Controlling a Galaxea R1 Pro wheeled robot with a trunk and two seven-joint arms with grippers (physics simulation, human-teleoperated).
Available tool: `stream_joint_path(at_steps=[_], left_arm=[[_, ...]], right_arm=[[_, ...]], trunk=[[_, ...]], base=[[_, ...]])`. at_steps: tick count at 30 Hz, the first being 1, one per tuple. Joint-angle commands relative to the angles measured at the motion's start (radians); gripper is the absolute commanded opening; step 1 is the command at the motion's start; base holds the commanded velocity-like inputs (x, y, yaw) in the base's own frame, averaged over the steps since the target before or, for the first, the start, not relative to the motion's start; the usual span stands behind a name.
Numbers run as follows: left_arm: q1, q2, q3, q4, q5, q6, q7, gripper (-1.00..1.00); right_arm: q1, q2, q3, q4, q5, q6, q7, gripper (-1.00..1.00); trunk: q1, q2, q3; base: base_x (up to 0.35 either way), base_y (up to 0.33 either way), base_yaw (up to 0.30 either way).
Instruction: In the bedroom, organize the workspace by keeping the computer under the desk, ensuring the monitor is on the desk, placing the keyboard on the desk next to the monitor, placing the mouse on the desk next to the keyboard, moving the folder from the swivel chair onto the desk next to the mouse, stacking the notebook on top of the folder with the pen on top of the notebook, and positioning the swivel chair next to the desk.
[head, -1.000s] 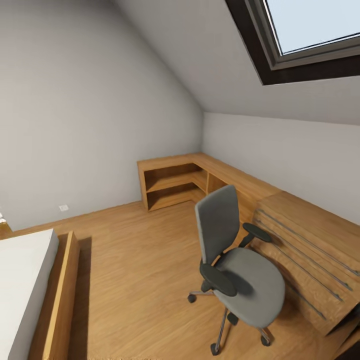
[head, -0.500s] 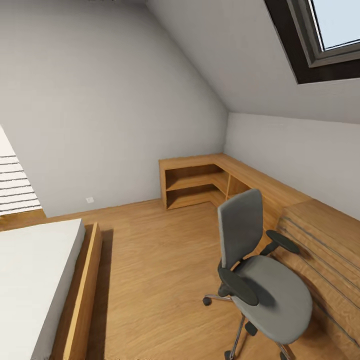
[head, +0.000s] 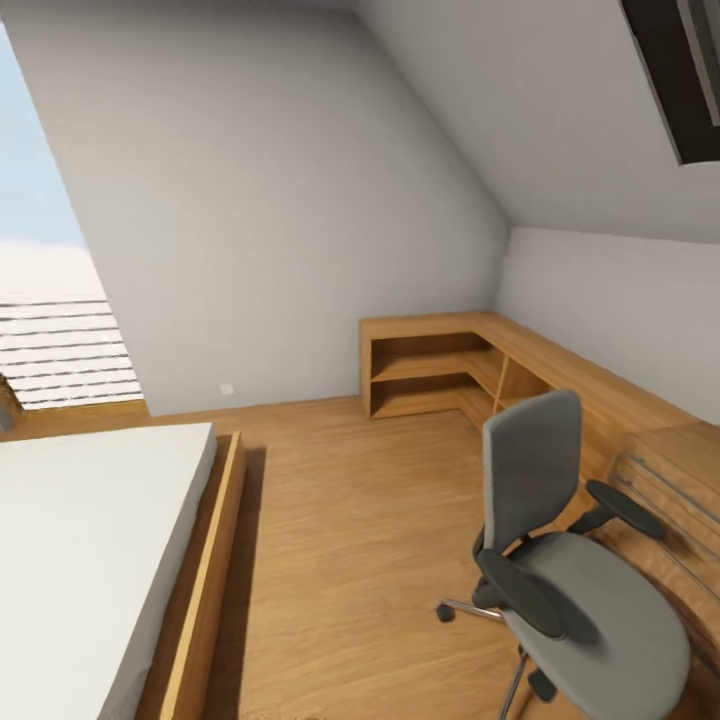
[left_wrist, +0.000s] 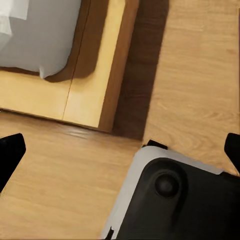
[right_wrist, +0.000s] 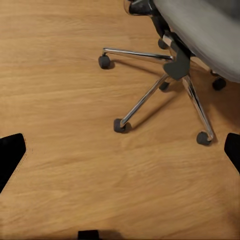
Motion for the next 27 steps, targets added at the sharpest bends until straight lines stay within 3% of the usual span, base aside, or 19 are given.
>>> stream_joint_path(at_steps=[1, 6, 7, 10, 11, 12, 17, 18, 23, 24, 25, 27], left_arm=[[0.0, -0.007, 0.002, -0.054, 0.006, 0.002, -0.006, 1.0], [0.0, -0.022, 0.001, -0.213, 0.006, 0.065, -0.004, 1.0], [0.0, -0.028, 0.0, -0.284, 0.006, 0.143, -0.003, 1.0], [0.001, -0.041, 0.0, -0.395, 0.006, 0.32, 0.0, 1.0], [0.001, -0.051, -0.001, -0.47, 0.006, 0.46, 0.002, 1.0], [0.001, -0.072, -0.004, -0.578, 0.006, 0.655, 0.004, 1.0], [-0.001, -0.112, -0.014, -0.7, 0.007, 0.831, 0.006, 1.0], [-0.007, -0.129, -0.041, -0.728, 0.006, 0.865, 0.006, 1.0], [-0.013, -0.136, -0.095, -0.729, 0.005, 0.855, 0.005, 1.0], [-0.014, -0.136, -0.105, -0.717, 0.005, 0.822, 0.004, 1.0], [-0.014, -0.137, -0.116, -0.68, 0.004, 0.744, 0.003, 1.0], [-0.015, -0.137, -0.121, -0.645, 0.003, 0.684, 0.002, 1.0]], right_arm=[[-0.001, 0.001, 0.008, -0.001, 0.002, 0.0, -0.008, 1.0], [-0.001, 0.002, 0.008, -0.009, 0.006, 0.0, -0.006, 1.0], [-0.002, 0.002, 0.008, -0.013, 0.007, -0.001, -0.006, 1.0], [-0.004, 0.002, 0.008, -0.025, 0.009, -0.002, -0.006, 1.0], [-0.007, 0.003, 0.008, -0.035, 0.01, -0.002, -0.006, 1.0], [-0.016, 0.001, 0.009, -0.045, 0.011, -0.003, -0.006, 1.0], [-0.054, -0.002, 0.011, -0.053, 0.011, -0.003, -0.005, 1.0], [-0.079, -0.003, 0.011, -0.056, 0.011, -0.002, -0.005, 1.0], [-0.092, -0.003, 0.011, -0.056, 0.01, 0.004, -0.004, 1.0], [-0.094, -0.003, 0.011, -0.056, 0.01, 0.012, -0.004, 1.0], [-0.096, -0.003, 0.01, -0.056, 0.01, 0.025, -0.004, 1.0], [-0.096, -0.003, 0.01, -0.056, 0.01, 0.031, -0.004, 1.0]], trunk=[[0.0, -0.001, -0.001], [0.0, -0.001, -0.003], [0.0, -0.001, -0.004], [0.0, -0.001, -0.006], [0.0, -0.001, -0.007], [0.0, -0.001, -0.008], [0.0, -0.001, -0.012], [0.0, -0.001, -0.012], [0.0, -0.001, -0.013], [0.0, -0.001, -0.013], [0.0, -0.001, -0.013], [0.0, -0.001, -0.013]], base=[[0.0, 0.0, 0.285], [0.0, 0.0, 0.276], [0.0, 0.0, 0.257], [0.0, 0.0, 0.243], [0.0, 0.0, 0.228], [0.0, 0.0, 0.219], [0.0, 0.0, 0.197], [0.0, 0.0, 0.065], [0.0, 0.0, 0.028], [0.0, 0.0, 0.011], [0.0, 0.0, 0.006], [0.0, 0.0, 0.004]])
